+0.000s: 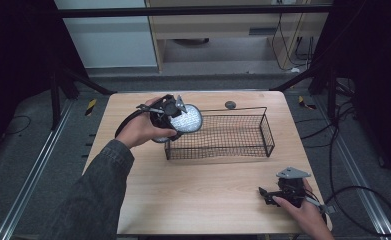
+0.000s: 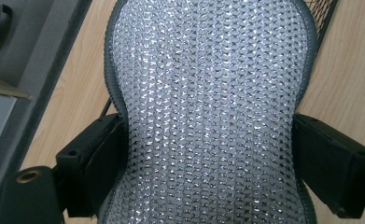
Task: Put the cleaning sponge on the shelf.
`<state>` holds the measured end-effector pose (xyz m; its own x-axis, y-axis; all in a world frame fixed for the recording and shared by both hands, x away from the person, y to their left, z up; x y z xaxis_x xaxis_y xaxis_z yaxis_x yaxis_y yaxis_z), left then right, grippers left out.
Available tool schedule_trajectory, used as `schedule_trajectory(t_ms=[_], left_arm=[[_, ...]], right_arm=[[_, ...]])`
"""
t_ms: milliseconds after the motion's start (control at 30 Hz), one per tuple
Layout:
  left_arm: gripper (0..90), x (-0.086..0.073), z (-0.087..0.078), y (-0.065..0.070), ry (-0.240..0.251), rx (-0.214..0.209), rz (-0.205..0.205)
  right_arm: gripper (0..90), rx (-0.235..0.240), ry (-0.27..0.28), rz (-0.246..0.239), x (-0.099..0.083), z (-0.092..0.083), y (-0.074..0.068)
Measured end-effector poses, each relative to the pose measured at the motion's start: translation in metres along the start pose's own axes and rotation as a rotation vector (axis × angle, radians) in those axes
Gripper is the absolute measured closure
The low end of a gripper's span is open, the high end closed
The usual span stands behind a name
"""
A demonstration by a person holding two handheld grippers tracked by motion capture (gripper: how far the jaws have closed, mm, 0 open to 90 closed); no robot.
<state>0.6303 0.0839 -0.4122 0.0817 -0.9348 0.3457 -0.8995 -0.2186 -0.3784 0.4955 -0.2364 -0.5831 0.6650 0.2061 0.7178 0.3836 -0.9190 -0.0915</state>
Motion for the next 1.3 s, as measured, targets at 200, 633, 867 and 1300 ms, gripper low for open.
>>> schedule_trajectory(t_ms=[200,633,867,1300], left_arm=[[12.6,0.006,0.012,-0.001,-0.032,0.018,0.021],[12.9,0.026,0.042,0.003,-0.037,-0.010,0.065],[13.0,0.028,0.050,-0.001,-0.019,-0.020,0.044],[12.8,0.032,0.063,0.003,-0.014,-0.048,0.053]], right_arm=[[0.4,0.001,-0.001,0.001,0.000,0.000,0.000],[0.4,0.003,-0.003,-0.001,0.000,0.000,0.000],[0.3,0.004,-0.003,-0.002,0.000,0.000,0.000],[0.3,0.003,-0.003,-0.003,0.000,0.000,0.000]])
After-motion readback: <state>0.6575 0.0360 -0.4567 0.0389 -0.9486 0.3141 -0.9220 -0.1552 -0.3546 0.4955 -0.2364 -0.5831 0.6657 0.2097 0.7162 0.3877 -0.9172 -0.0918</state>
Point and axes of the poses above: each handheld gripper's, and its own axes: z roughly forward along the jaws, x roughly out of its top, y roughly to its right, the point moved 10 cm from there along z, roughly forward along the jaws, and after that the axes turned 8 degrees about z, right-handed, at the moved point
